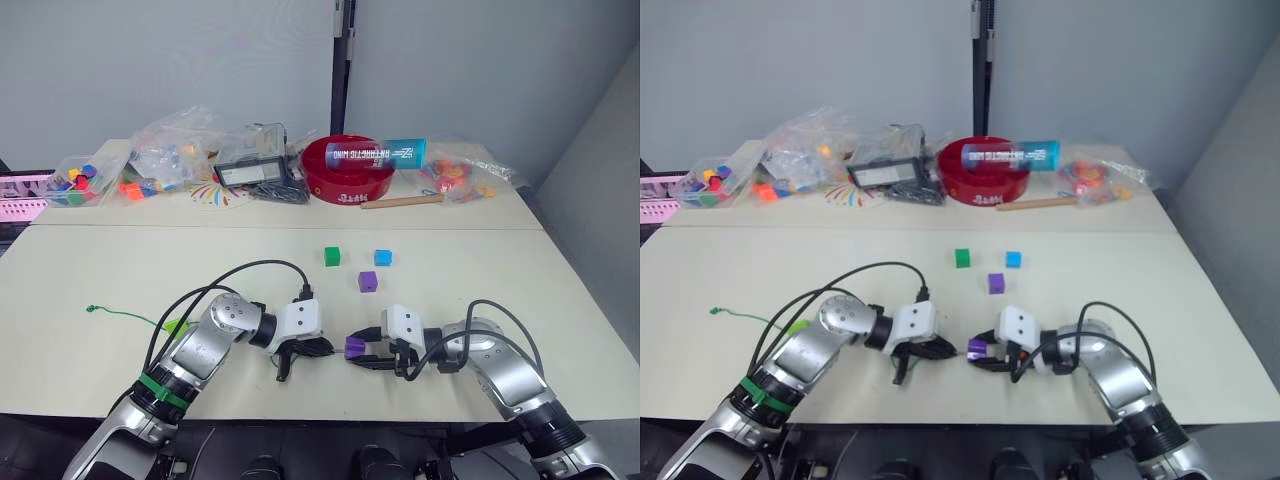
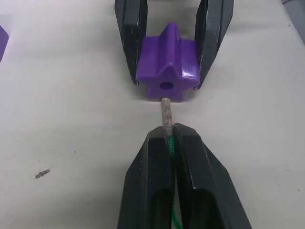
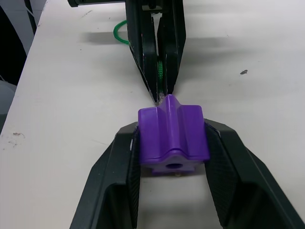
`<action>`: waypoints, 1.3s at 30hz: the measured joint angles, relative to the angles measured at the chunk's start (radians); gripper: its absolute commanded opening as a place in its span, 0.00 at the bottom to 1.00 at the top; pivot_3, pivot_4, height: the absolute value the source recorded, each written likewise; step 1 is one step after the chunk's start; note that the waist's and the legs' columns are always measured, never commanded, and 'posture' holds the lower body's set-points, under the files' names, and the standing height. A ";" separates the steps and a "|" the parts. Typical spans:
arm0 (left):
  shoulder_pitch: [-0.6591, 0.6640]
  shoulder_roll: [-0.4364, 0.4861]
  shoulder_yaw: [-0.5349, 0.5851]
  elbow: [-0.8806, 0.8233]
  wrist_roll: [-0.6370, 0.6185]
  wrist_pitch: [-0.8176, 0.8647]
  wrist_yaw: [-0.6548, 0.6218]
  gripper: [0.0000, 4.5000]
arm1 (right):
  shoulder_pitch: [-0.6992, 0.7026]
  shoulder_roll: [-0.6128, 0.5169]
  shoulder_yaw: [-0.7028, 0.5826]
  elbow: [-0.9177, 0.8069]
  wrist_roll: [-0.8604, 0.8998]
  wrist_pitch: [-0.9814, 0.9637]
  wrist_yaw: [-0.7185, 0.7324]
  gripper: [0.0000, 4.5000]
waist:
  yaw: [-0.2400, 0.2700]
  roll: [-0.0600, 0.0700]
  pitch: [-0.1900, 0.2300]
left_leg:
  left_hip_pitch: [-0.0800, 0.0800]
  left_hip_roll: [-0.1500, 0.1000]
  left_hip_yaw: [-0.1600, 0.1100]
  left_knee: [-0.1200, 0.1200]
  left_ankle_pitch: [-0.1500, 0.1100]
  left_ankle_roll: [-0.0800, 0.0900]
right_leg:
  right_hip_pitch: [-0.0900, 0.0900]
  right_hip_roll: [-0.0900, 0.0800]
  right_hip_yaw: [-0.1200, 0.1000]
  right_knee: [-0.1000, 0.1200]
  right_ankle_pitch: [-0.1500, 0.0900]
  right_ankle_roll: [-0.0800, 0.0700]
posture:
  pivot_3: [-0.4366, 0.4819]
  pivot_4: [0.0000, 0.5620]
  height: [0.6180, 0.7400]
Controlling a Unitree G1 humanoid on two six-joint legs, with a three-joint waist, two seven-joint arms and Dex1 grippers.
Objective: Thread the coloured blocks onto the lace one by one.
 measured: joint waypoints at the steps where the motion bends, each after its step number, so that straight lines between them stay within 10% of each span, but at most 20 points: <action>1: 0.000 0.000 0.000 -0.001 0.000 0.000 0.000 0.01 | 0.001 0.000 0.000 -0.001 0.000 0.000 -0.001 0.31 | 0.000 0.000 0.000 | 0.000 0.000 0.000 0.000 0.000 0.000 | 0.000 0.000 0.000 0.000 0.000 0.000 | 0.48 0.27 1.00; 39: 0.049 0.121 0.088 -0.132 -0.118 0.095 -0.030 0.01 | 0.029 -0.002 -0.026 0.003 0.011 -0.020 0.011 0.31 | -0.011 0.000 0.000 | -0.001 0.001 0.000 0.000 0.000 0.000 | -0.002 0.001 0.000 0.001 0.000 0.000 | 0.48 0.27 1.00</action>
